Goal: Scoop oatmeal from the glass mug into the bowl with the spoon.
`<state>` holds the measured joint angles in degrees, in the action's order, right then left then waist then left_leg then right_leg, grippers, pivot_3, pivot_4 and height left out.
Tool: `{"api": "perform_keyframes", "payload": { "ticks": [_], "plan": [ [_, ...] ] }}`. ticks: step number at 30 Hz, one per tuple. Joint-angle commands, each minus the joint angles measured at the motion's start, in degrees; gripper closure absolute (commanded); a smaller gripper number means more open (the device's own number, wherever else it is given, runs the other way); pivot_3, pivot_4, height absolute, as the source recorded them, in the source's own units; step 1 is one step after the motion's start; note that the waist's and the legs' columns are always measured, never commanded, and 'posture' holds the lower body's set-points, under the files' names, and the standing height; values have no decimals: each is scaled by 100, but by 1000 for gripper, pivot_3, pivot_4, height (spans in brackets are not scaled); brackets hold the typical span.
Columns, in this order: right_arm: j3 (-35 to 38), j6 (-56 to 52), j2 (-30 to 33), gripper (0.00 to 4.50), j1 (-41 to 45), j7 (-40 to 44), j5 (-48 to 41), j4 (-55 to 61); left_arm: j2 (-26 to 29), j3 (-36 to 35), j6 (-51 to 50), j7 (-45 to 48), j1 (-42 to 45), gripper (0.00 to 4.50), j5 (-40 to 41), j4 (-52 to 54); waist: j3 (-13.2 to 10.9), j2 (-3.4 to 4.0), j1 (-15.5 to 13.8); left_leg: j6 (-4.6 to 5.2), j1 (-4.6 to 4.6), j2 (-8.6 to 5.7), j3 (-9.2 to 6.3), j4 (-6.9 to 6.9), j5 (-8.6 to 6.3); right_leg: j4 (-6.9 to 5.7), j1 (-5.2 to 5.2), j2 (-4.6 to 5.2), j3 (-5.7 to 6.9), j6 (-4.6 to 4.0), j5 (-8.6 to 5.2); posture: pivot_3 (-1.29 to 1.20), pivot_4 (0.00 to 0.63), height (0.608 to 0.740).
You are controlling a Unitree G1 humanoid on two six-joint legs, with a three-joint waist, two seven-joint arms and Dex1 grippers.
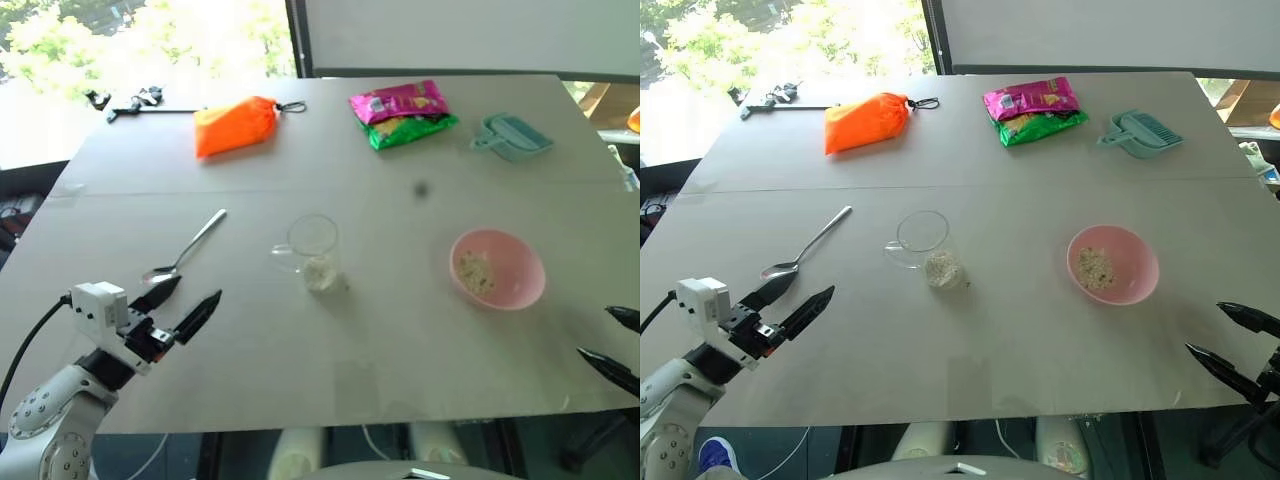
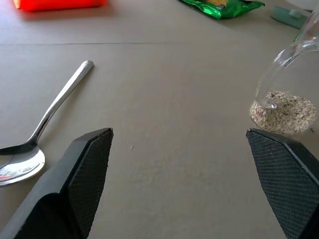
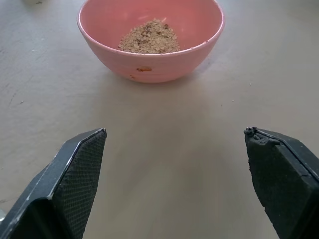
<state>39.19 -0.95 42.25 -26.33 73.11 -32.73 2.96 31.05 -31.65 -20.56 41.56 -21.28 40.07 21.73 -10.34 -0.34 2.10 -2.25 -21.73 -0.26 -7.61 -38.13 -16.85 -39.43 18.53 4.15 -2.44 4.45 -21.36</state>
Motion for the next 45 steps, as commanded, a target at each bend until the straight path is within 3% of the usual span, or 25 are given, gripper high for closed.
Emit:
{"api": "perform_keyframes", "payload": {
  "ticks": [1,6,10,15,21,28,32,35,45],
  "plan": [
    [24,194,-68,0,74,-14,-62,61,43,-102,47,-4,22,59,15,11,0,0,-2,0,0,0,0,0,0,0,0,0,0,0,0,0,150,740],
    [-94,591,-327,0,434,-92,-119,134,37,-31,27,-17,199,59,58,21,1,1,7,-1,2,1,0,0,0,-1,-1,-1,1,0,0,0,150,740],
    [-155,315,-353,0,548,233,-719,314,20,32,22,-87,364,59,33,32,1,1,3,-20,-1,0,-1,1,11,2,0,0,1,0,0,0,150,740],
    [-507,-6,-77,0,719,813,-1166,839,175,10,-20,-57,672,59,27,-176,1,1,-3,-19,0,1,-3,1,11,1,-1,0,4,0,0,0,150,740],
    [-678,-375,14,0,1035,578,-1522,1508,379,-114,-142,-212,1195,59,76,-431,0,0,-2,-19,-1,0,-6,-1,11,-2,0,-1,7,0,0,0,150,740],
    [-450,-1057,407,0,1365,348,-2033,1954,1354,159,-1251,-793,1875,59,-360,-598,-1,-2,-4,-24,-3,-1,-13,-5,13,-2,-1,-3,12,1,0,0,150,740],
    [-279,-1362,610,0,1529,205,-2313,2093,1718,147,-1481,-372,2066,59,-256,-965,-3,-2,3,-24,-8,-2,-12,-2,14,1,3,-2,11,0,0,0,150,740],
    [-78,-1582,867,0,1721,275,-2459,1966,2056,420,-1370,-75,2094,59,-661,-1342,-7,3,18,-24,-5,-1,-13,-2,14,-6,5,-4,11,0,0,0,150,740],
    [199,-1721,1274,0,1974,713,-2263,1416,2381,1121,-1878,-143,2918,59,-1251,-2118,-11,-3,0,-24,-19,-1,-15,-2,14,-1,15,-3,16,0,0,0,150,740]
  ]
}}
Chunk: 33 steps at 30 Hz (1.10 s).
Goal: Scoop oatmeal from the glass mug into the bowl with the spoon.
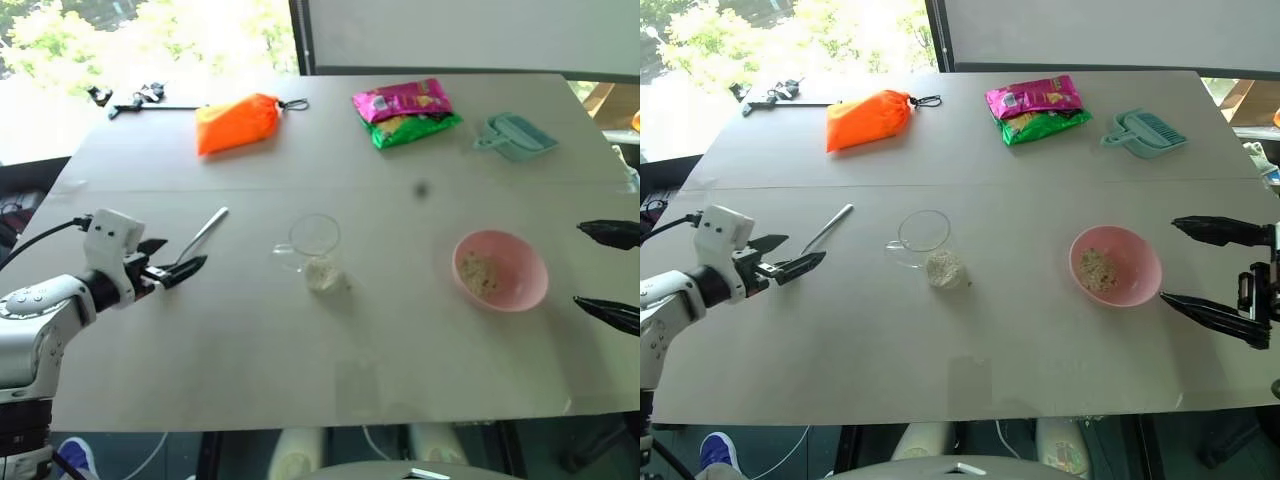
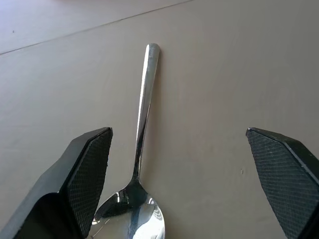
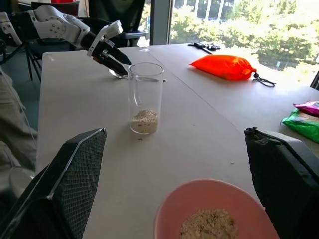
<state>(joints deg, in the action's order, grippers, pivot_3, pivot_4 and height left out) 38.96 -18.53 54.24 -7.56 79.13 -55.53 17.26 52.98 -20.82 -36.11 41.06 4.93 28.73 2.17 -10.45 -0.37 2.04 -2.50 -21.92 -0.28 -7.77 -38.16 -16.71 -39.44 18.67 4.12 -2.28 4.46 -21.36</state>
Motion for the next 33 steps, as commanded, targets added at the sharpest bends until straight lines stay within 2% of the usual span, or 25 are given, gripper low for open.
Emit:
{"api": "perform_keyframes", "payload": {
  "ticks": [1,12,33],
  "plan": [
    [202,50,64,0,111,128,52,-17,206,88,-427,-105,395,59,-138,-216,0,0,12,0,1,0,1,0,0,-2,1,0,0,0,0,0,150,740],
    [86,86,-142,0,174,134,232,-11,515,719,-1273,109,1073,59,-450,-761,-1,1,37,-1,1,0,3,-1,1,-8,4,-1,-3,0,0,0,150,740],
    [-90,137,-303,0,432,43,308,-26,426,916,-1245,304,1112,59,-770,-977,0,1,35,-1,6,0,4,-6,1,-21,5,-1,-6,0,0,0,150,740]
  ]
}}
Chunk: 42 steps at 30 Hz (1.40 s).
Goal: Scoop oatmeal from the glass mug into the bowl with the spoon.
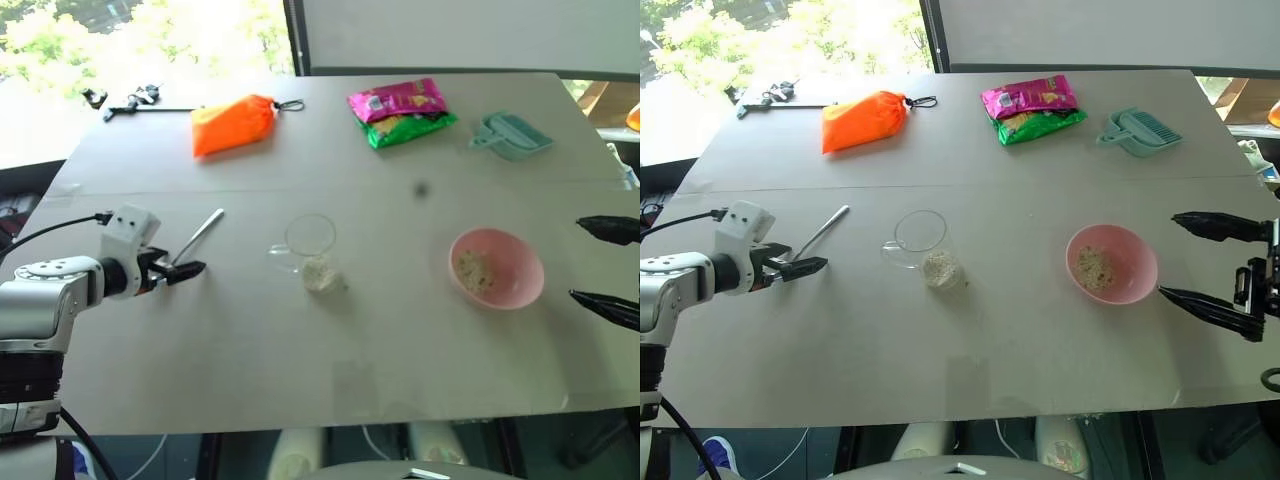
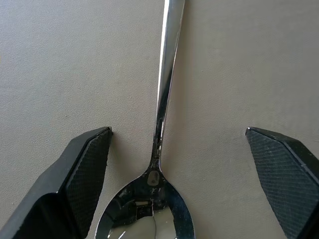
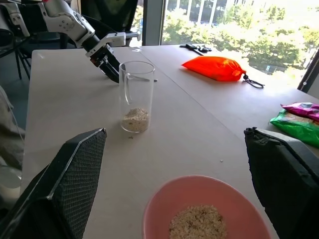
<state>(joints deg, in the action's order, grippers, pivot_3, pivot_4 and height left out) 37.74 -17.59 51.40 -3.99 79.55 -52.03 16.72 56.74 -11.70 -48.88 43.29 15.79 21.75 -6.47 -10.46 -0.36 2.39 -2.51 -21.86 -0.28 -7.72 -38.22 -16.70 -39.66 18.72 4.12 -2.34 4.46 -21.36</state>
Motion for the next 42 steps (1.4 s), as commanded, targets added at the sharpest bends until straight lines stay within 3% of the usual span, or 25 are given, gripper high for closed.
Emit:
{"api": "perform_keyframes", "payload": {
  "ticks": [1,4,7,14,27,33,34,42],
  "plan": [
    [28,47,-18,0,79,4,-32,19,52,24,22,96,41,59,-91,-160,0,0,0,0,0,0,0,0,0,0,0,0,0,0,0,0,150,740],
    [5,49,-5,0,106,-7,-17,-4,43,95,-31,171,122,59,-110,-335,1,1,-3,0,2,0,0,0,0,-3,0,0,0,0,0,0,150,740],
    [-11,63,1,0,119,-3,7,-21,37,225,-33,216,305,852,-205,-622,1,2,-2,0,5,0,0,-2,0,-9,-1,0,0,0,0,0,150,740],
    [-77,82,-38,0,86,-26,45,24,18,497,35,452,701,3907,-429,-1139,4,6,-7,0,6,-3,0,-6,0,-12,-2,1,0,0,0,0,150,740],
    [-145,143,-132,0,94,-30,179,-6,-315,-216,339,436,490,3907,-147,-858,4,7,-22,0,4,-4,-4,-10,1,-14,-2,3,2,0,0,0,150,740],
    [-221,174,-120,0,188,-8,235,-96,-323,-130,471,376,356,3907,-299,-877,4,7,-7,0,4,-4,-3,-10,0,-14,-2,2,1,0,0,0,150,740],
    [-229,179,-121,0,194,-9,237,-98,-335,-119,485,366,370,4422,-304,-874,4,7,-8,0,5,-4,-3,-10,0,-14,-2,2,1,0,0,0,150,740],
    [-269,201,-174,0,171,-66,251,-34,-406,-128,569,271,490,4481,-312,-868,4,7,-22,0,4,-4,-5,-10,1,-15,-2,2,3,0,0,0,150,740]
  ]
}}
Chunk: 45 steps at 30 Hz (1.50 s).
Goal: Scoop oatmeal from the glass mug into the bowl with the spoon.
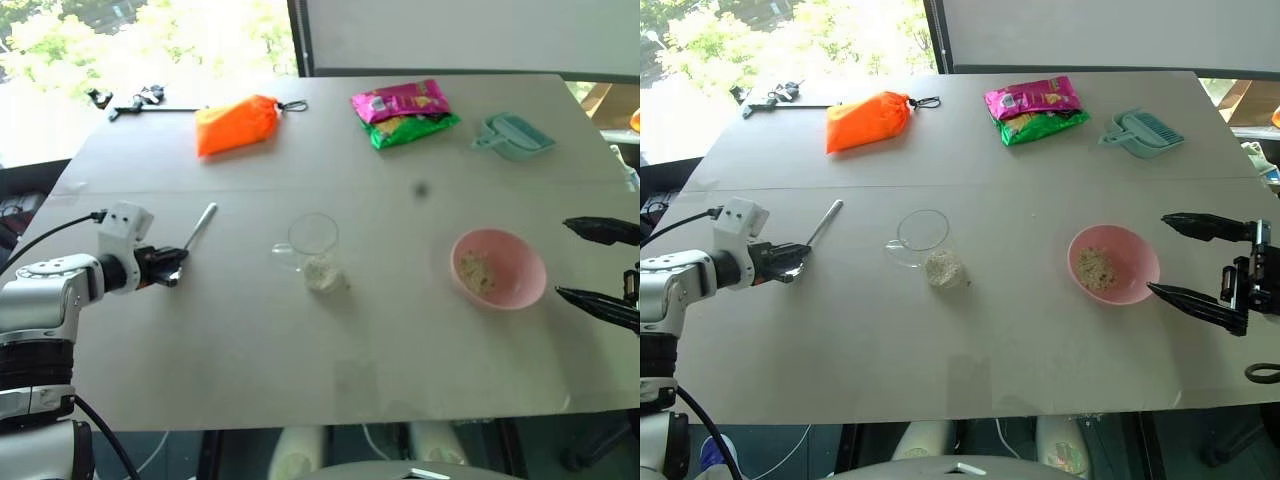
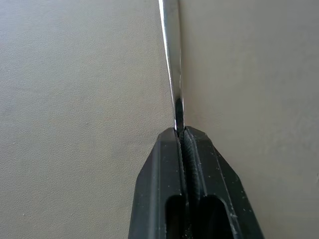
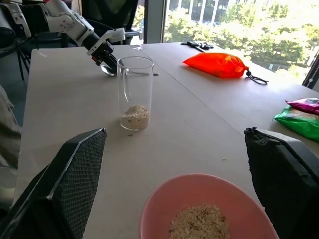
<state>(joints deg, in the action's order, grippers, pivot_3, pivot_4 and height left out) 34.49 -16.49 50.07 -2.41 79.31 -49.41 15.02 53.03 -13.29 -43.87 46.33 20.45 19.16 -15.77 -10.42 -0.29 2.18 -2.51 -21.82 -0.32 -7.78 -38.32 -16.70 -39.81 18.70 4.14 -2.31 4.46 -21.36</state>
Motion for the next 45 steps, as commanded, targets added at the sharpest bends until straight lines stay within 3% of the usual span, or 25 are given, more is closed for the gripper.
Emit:
{"api": "perform_keyframes", "payload": {
  "ticks": [1,5,8,13,19,21,27,33,38,45],
  "plan": [
    [56,91,-53,0,0,-60,-12,156,-58,-57,150,-68,46,4481,-20,86,0,0,-1,0,0,0,0,0,0,0,0,0,0,0,0,0,150,740],
    [43,51,-135,0,-16,-225,-49,267,-481,-824,825,-379,437,4481,435,509,-4,-6,-17,0,-7,0,-7,-5,0,0,1,0,7,0,0,0,150,740],
    [22,-25,-230,0,48,-489,-151,387,-720,-1005,1085,-506,597,4481,624,1079,-9,-22,-9,-2,-22,1,-18,-14,1,3,5,-1,21,0,0,0,150,740],
    [46,-236,-466,0,-7,-1376,-119,800,-1145,-659,1555,-428,555,4481,901,2766,-9,-21,5,-2,-29,-2,-11,-12,1,16,6,3,19,0,0,0,150,740],
    [-41,-697,-763,0,-12,-3076,-33,1604,-1322,-156,1077,-479,862,4481,1553,4186,-10,-20,9,-2,-27,0,-10,-12,1,10,7,0,17,0,0,0,150,740],
    [-211,-902,-630,0,59,-3404,125,1790,-1295,-35,935,-509,1169,4481,1652,4212,-10,-20,9,-2,-24,0,-9,-12,1,3,7,-2,15,0,0,0,150,740],
    [-794,-2058,-616,0,1066,-4843,-999,1968,-1068,775,1512,108,1964,4481,1082,3923,-10,-19,32,-1,-14,0,1,-11,1,2,3,-5,4,0,0,0,150,740],
    [-1903,-2828,-1749,0,2831,-7161,-1840,1687,-1342,1668,3323,660,2324,4481,-87,2864,-14,-15,37,-2,-17,4,4,-4,1,6,11,-9,0,0,0,0,150,740],
    [-2028,-2955,-2301,0,3363,-8047,-2672,1491,-1751,1873,4097,796,2554,4481,-383,2294,-14,-15,17,-3,-115,-6,-16,-23,2,-5,80,-5,21,0,1,0,150,740],
    [-2175,-2876,-2432,0,3622,-8330,-2992,1388,-1971,1879,4410,1020,2795,4481,-385,1988,-14,-13,70,-2,-142,-10,-53,-21,3,-7,85,-6,68,-1,0,0,150,740]
  ]
}}
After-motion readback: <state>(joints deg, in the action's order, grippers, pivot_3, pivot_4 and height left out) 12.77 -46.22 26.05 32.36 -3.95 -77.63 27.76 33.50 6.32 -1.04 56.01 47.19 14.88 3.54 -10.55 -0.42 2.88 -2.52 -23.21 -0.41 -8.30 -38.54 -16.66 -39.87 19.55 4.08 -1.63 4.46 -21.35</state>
